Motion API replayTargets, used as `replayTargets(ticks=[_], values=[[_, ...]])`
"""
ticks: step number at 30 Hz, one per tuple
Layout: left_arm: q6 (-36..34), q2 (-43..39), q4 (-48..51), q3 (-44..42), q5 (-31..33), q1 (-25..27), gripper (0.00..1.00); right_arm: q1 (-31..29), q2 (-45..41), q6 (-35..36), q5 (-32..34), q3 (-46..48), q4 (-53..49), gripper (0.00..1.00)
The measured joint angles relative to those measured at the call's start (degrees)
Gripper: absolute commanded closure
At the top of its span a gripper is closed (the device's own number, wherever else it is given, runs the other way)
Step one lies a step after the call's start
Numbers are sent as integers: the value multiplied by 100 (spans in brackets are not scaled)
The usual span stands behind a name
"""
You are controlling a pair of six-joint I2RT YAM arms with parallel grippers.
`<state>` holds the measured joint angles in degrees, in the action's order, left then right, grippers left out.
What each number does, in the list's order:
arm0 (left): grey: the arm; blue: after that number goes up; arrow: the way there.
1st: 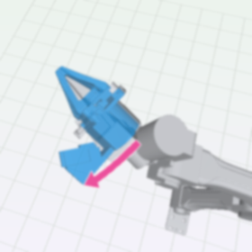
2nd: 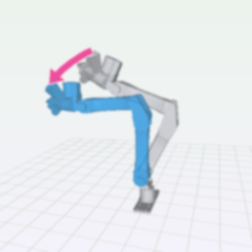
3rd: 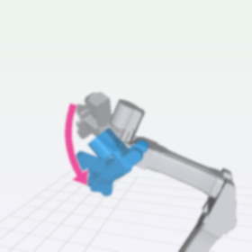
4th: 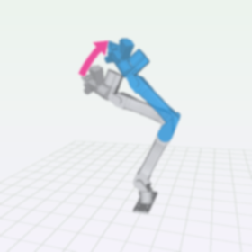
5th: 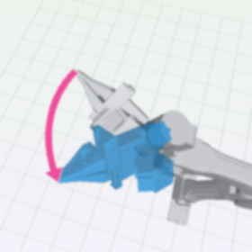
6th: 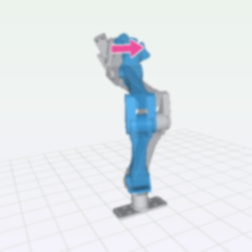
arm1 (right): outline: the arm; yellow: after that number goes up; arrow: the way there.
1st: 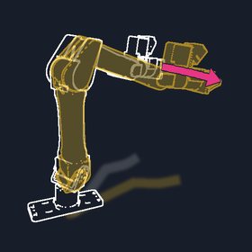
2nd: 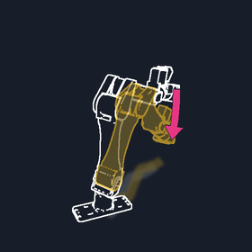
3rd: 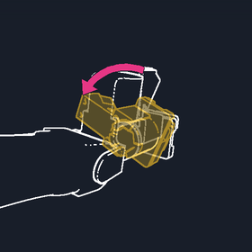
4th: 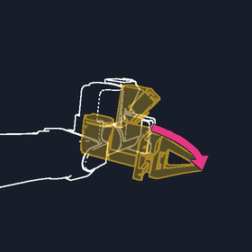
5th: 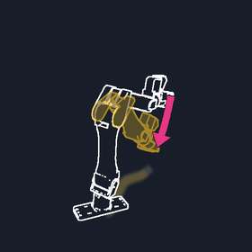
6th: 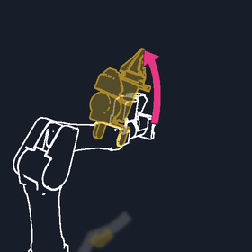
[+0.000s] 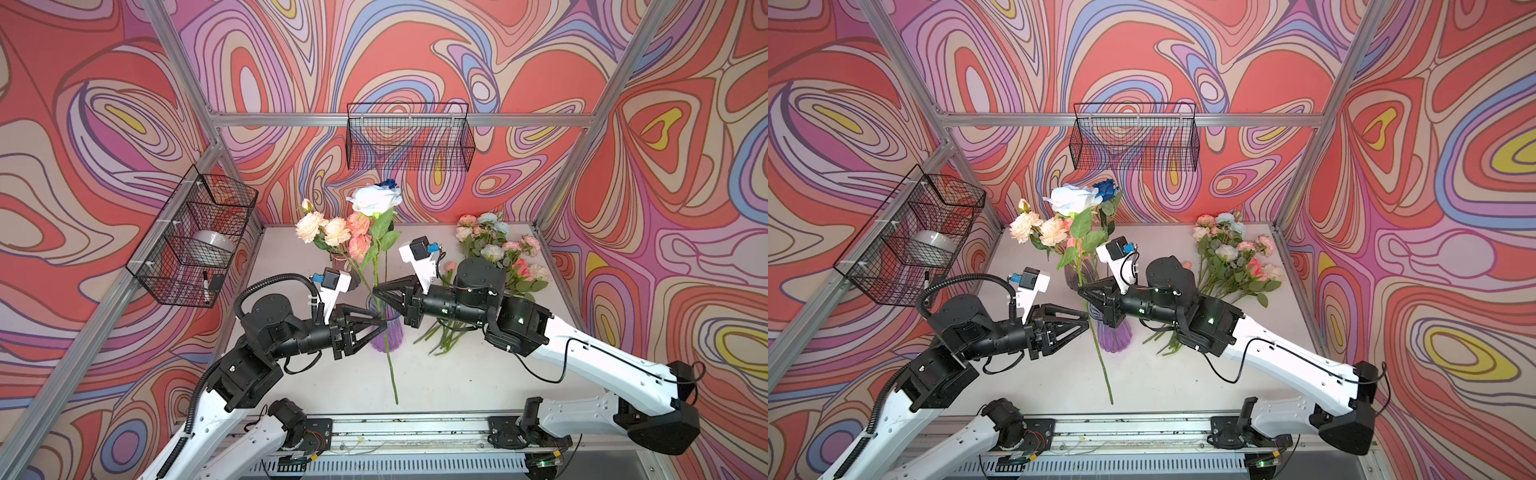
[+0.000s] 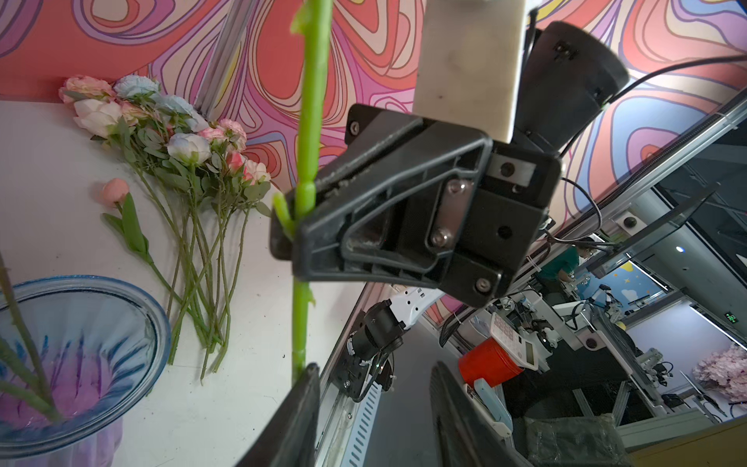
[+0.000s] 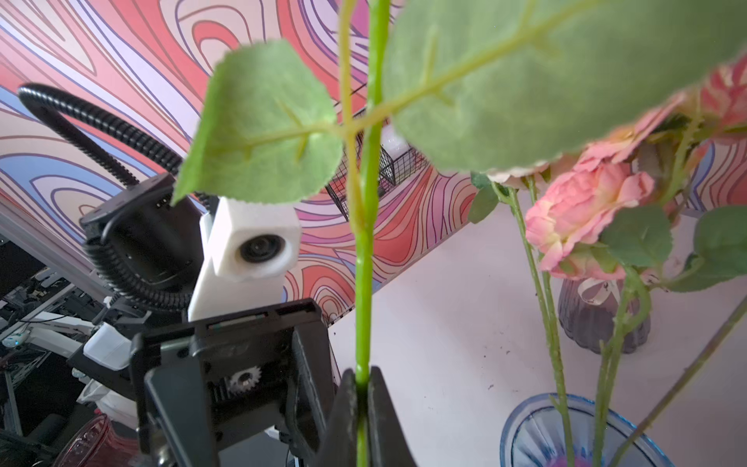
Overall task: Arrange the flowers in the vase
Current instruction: 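Carry the white rose toward the left gripper while the left gripper reaches toward it, then close the left gripper on the white rose stem below the right gripper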
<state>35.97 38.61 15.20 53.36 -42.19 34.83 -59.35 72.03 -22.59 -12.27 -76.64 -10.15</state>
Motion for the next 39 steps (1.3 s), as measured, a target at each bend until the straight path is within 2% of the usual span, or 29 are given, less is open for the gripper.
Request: replayTargets(ticks=[6,8,10,11,12,13,22,32,39], values=[[-105,55,2,4,28,-2,87,-9,26,-17,35,-13,223,100],[-157,74,11,44,48,0,88,-13,26,-24,46,-13,264,100],[-210,105,87,144,72,0,77,-13,26,-24,70,-13,297,100],[-249,118,131,192,90,0,63,-13,24,-22,81,-13,295,100],[-271,125,184,247,107,-2,54,-15,20,-20,98,-13,291,100],[-341,122,273,341,151,-2,50,-15,13,-17,120,-13,282,100],[-868,-24,994,925,522,0,50,-15,-105,-13,116,-13,245,100],[-1126,363,1217,1003,693,-2,71,-94,-103,-44,-354,-13,398,100],[-1215,422,1239,1073,634,2,100,-105,-90,-66,-400,-13,461,98]])
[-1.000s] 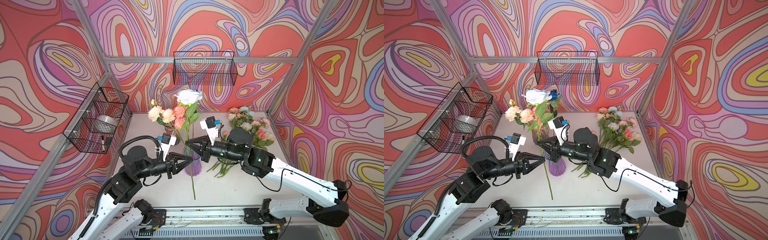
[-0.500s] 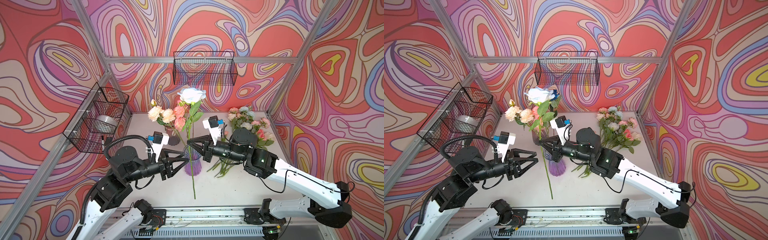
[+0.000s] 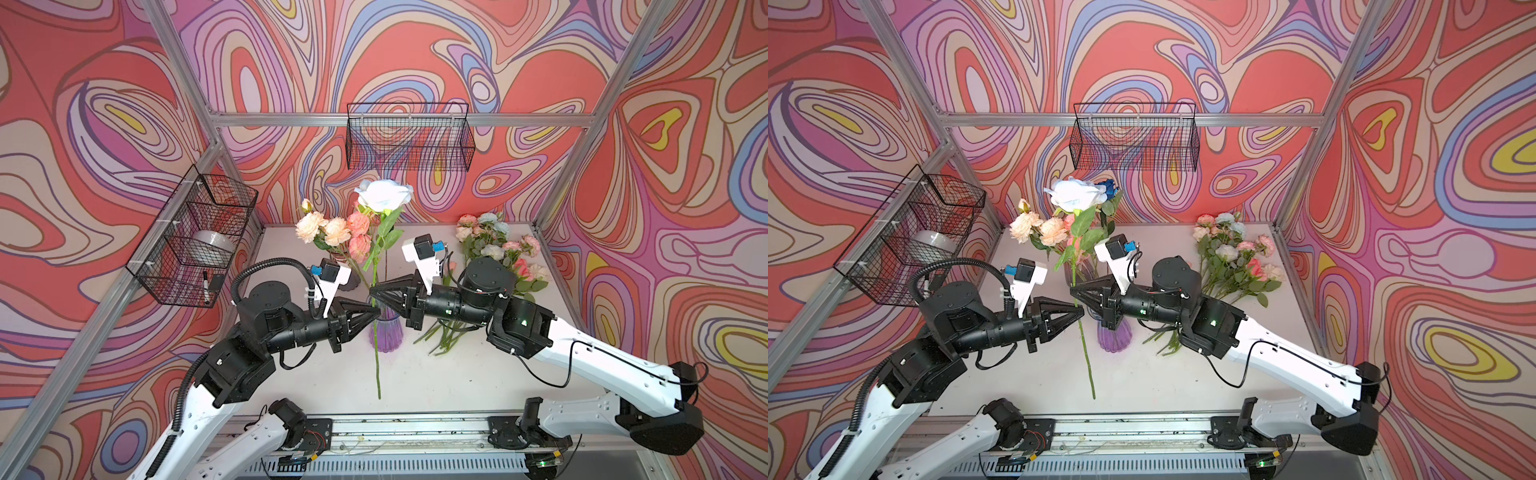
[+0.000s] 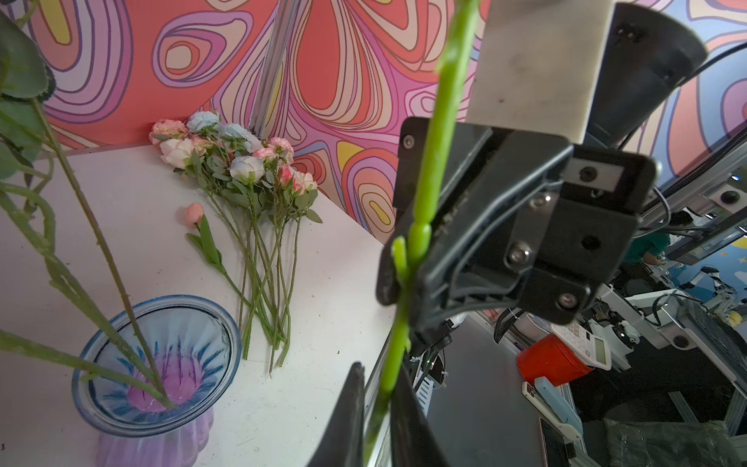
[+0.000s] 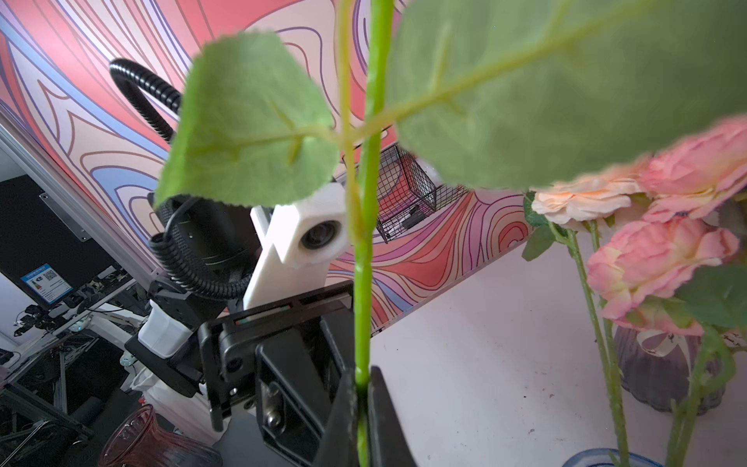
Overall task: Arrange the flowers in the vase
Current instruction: 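Close the left gripper on the white rose stem below the right gripper, then withdraw the open right gripper while the left gripper lifts the white rose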
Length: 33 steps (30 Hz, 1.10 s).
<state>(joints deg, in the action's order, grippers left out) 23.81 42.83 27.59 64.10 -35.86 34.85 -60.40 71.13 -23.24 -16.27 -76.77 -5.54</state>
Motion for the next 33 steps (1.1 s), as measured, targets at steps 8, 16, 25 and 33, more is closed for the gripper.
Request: replayTargets(ticks=[8,16,25,33], values=[[-177,170,-72,262,308,-2,100,-13,-267,9,387,210,-66,56],[-546,599,-741,678,1147,-2,100,-13,-1502,164,1322,588,-457,56],[-1137,1338,-2151,1010,1902,-2,100,-13,-1978,269,1742,612,-651,56],[-1488,1596,-2796,732,2424,20,100,-13,-2159,289,1882,857,-833,56]])
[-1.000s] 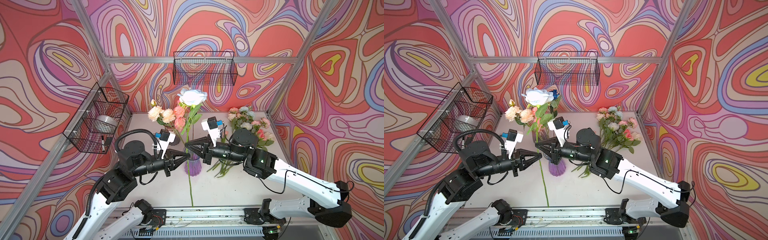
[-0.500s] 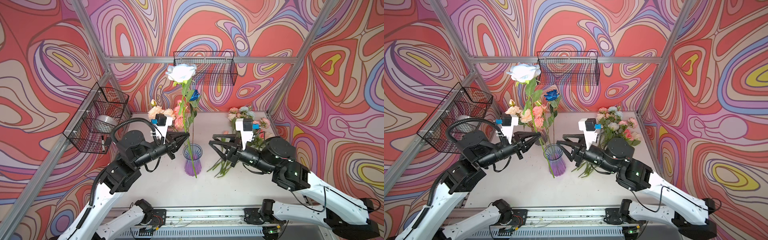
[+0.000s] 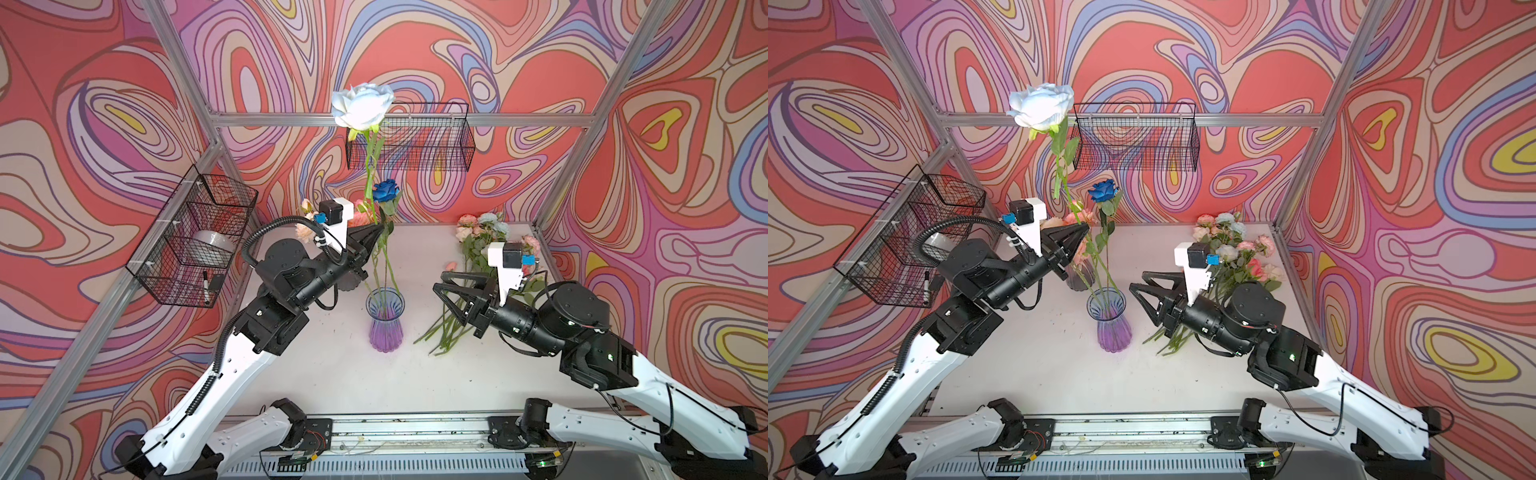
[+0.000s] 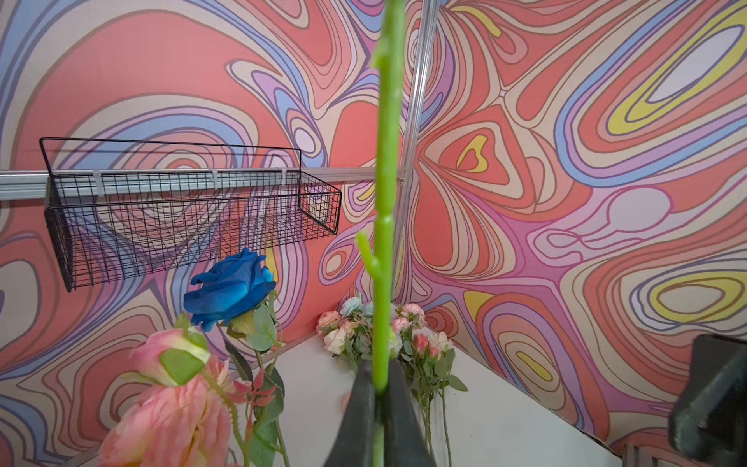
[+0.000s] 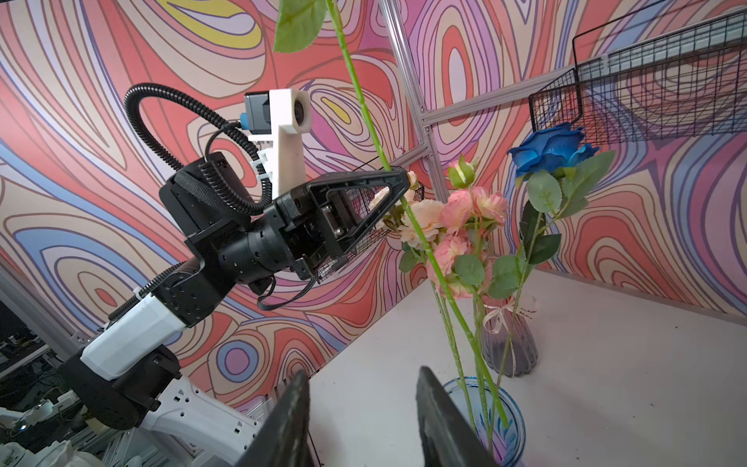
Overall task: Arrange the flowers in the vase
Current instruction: 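Withdraw the open right gripper while the left gripper lifts the white rose, then lower the white rose stem into the blue-purple vase and open the left gripper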
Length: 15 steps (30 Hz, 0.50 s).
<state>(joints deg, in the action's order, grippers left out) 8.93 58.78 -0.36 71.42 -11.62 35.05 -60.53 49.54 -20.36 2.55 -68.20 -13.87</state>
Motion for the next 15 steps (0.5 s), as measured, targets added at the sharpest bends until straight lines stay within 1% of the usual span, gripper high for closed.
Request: replayTargets(ticks=[3,9,12,13,15], values=[[-17,-107,-157,-535,247,162,100,0,-83,20,92,44,-26,56],[-140,-205,-251,-1591,979,949,100,0,-151,42,264,192,-33,56],[-92,-306,-267,-1958,1226,1069,100,0,-153,39,310,299,-33,56],[-59,-332,-267,-2035,1298,1069,96,0,-155,39,330,334,-28,56],[39,-391,-262,-2138,1440,1067,83,0,-155,35,369,378,-39,55]])
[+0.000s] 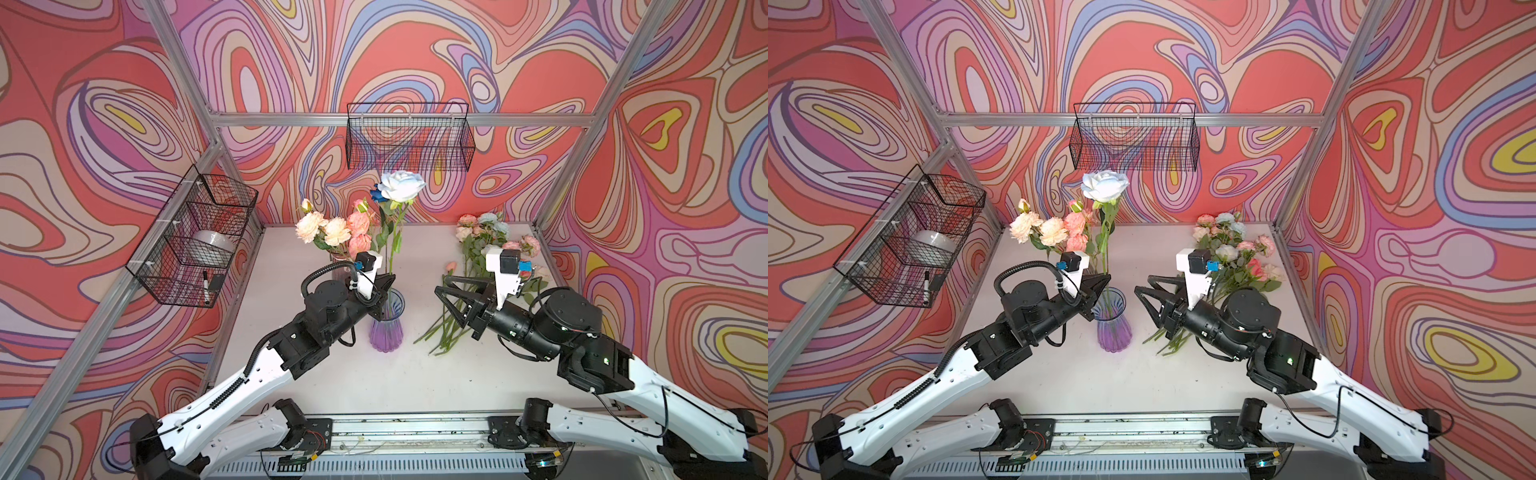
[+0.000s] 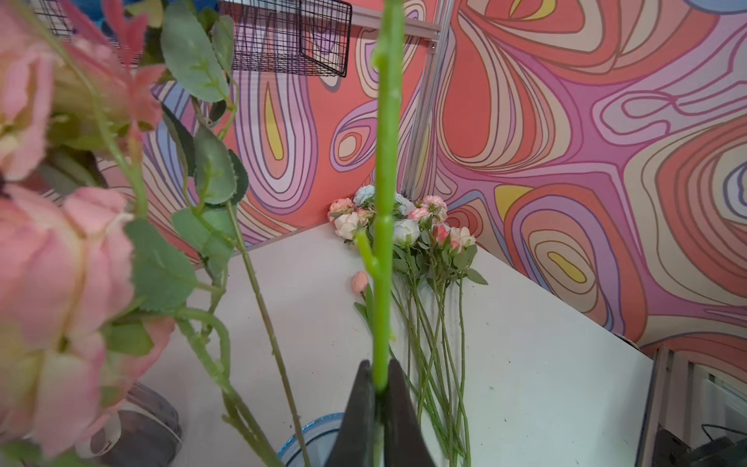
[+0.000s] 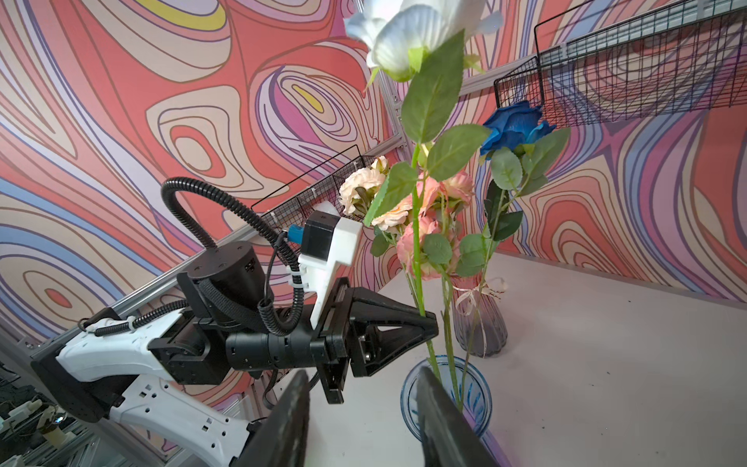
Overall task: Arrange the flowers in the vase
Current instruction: 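Lower the white rose stem into the blue-purple vase and open the left gripper, then withdraw the left gripper from the vase while the right gripper returns to the bunch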
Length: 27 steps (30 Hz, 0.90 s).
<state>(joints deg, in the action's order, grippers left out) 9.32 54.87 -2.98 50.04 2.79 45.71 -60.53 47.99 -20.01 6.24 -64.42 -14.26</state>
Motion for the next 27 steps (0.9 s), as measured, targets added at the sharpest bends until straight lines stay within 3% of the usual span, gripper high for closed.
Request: replayTargets(ticks=[7,12,18,23,27], values=[[295,-201,107,-13,136,31,46,0,2,-59,205,52,4,48],[503,-275,424,323,24,120,35,0,28,-140,490,92,-46,47],[975,-852,549,575,-402,125,16,0,105,-579,1329,210,-402,46],[1432,-1482,553,457,-732,125,8,74,546,-1134,1998,271,-988,46],[1786,-2061,629,-90,-833,125,5,925,1021,-1563,1668,649,-1115,48]])
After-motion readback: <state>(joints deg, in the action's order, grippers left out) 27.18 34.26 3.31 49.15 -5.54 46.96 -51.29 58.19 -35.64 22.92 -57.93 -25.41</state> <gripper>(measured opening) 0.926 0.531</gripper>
